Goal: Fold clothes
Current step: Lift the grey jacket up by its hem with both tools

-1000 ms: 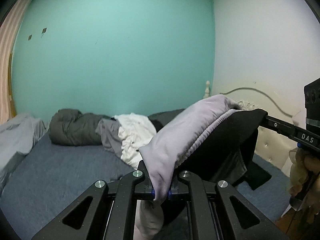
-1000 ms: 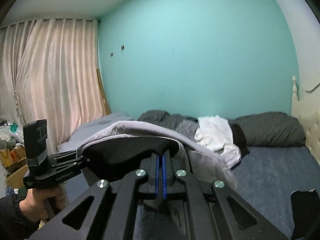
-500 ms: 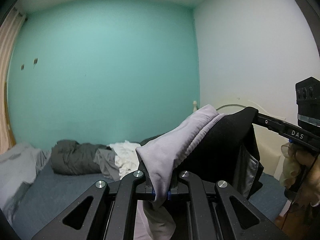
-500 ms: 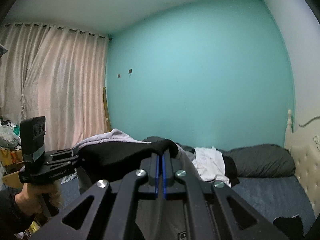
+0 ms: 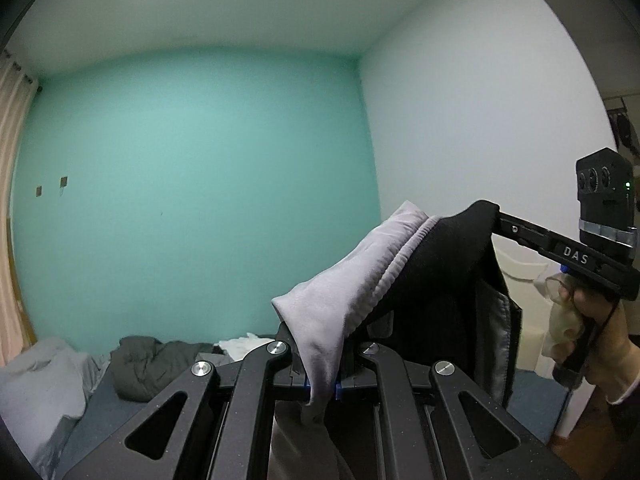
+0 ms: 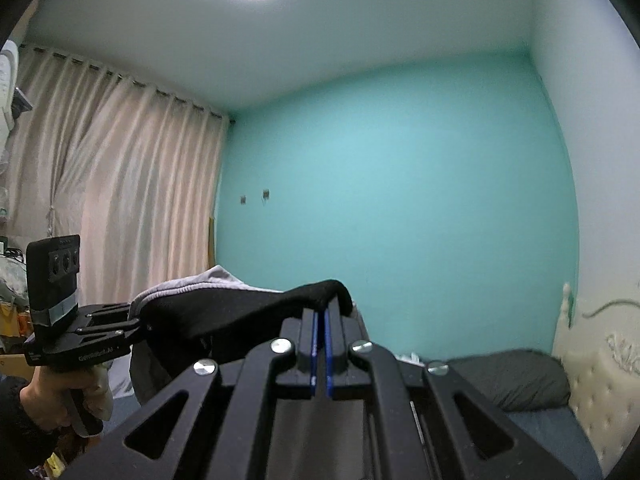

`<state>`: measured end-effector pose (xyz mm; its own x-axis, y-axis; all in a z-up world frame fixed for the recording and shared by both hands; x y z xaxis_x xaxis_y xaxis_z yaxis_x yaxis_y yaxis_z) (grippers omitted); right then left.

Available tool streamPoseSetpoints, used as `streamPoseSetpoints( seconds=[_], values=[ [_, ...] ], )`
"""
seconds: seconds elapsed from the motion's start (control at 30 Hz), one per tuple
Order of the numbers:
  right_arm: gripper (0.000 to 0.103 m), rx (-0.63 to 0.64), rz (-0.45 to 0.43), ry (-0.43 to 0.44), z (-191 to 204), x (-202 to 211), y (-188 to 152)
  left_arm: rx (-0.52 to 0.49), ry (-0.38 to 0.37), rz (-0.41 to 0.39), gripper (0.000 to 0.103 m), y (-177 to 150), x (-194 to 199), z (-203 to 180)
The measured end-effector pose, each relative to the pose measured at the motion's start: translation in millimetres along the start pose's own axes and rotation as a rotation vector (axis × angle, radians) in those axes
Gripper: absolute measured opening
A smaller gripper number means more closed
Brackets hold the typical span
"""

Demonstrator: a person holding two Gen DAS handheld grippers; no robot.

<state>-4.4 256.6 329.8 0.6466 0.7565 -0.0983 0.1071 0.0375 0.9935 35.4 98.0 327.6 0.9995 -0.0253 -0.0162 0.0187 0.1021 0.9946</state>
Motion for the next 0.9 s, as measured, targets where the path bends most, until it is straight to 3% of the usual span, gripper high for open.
streamPoseSetpoints(
  seconds=[0.23,0.43,0.7,0.9],
  values=[
    [0.002,0.026,-0.038,0.009,9.3,13.0,19.3,-0.041,-0.001,-0.024,0.007,1.5,3.8,-3.6],
    [0.002,-0.007,0.013,-0.015,-9.5,5.6,-2.0,-0.022,0.000,0.077,0.007,-42.7,-43.8,1.8],
    [0.002,-0.131,0.165,-0.050,-70.2,-50.0,-111.8,0.011,0.022,0.278,0.007,-165.2,-153.1,10.1],
    [0.002,-0.211,0.281,-0.081,-120.4,-103.5,-212.3,0.039,0.036,0.372,0.007,-231.8,-236.4,23.9]
  ],
)
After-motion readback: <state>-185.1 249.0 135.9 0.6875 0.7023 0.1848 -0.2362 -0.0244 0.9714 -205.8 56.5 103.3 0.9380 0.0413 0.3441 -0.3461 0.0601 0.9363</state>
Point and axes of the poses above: each gripper's, at about its wrist camera, not at the fingertips, and x roughly against the way its jaws point, z to its left, y to its top, the point moved 9 cm from there along -x, roughly the way its jaws point, and after that the axes turned 14 degrees about y, right-handed, at the moved point
